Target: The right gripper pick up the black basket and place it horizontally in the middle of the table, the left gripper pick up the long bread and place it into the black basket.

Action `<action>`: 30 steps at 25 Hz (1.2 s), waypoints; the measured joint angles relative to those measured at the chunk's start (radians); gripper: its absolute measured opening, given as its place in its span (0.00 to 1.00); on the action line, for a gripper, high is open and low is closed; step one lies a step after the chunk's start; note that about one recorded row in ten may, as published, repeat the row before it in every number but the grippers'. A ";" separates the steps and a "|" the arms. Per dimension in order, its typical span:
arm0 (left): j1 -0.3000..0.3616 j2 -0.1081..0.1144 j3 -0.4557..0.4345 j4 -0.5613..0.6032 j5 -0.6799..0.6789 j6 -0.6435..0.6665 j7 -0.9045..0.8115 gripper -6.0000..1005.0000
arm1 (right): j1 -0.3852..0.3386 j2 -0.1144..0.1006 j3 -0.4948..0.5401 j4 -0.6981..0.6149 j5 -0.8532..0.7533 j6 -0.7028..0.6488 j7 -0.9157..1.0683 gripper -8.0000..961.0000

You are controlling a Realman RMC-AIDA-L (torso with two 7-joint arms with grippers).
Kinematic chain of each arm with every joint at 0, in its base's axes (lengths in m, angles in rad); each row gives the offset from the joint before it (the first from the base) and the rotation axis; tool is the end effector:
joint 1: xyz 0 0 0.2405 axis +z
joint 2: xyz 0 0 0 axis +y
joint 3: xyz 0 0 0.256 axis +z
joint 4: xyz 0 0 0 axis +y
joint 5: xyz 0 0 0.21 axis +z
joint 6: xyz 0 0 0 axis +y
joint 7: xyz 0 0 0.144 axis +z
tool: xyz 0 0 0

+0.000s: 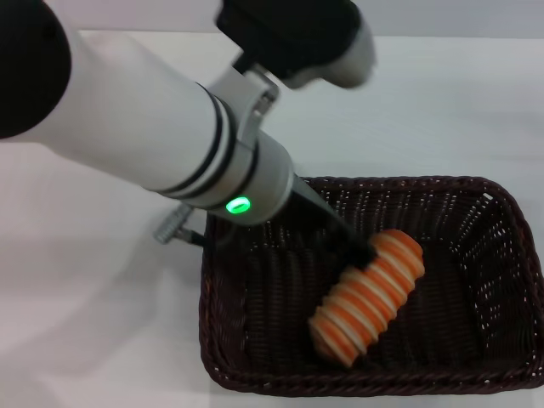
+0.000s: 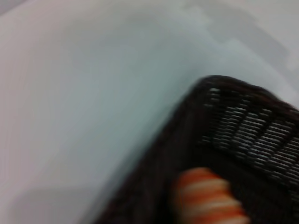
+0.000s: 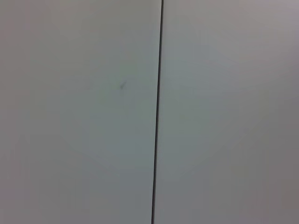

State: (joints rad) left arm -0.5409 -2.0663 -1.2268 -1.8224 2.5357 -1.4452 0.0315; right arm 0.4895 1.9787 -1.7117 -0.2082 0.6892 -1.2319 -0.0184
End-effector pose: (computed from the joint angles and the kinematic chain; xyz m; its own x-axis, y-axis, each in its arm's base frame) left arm -0.0633 0.2807 -0.0499 0.8438 0.5327 -0.0654 0.4741 -0.7968 -0.3746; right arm 0.3383 0.3688 0.1059 0.7718 0.3040 -0.5585 -0.6292 0.2381 -0.7399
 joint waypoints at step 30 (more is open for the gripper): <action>0.253 -0.002 -0.228 1.146 0.332 2.528 -0.239 0.85 | -0.002 0.011 0.040 -0.004 0.005 0.030 0.009 0.33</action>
State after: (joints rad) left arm -0.2876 -2.0688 -1.4552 -0.6763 2.8675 1.0833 -0.2072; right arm 0.4873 1.9893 -1.6720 -0.2126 0.6938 -1.2015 -0.0097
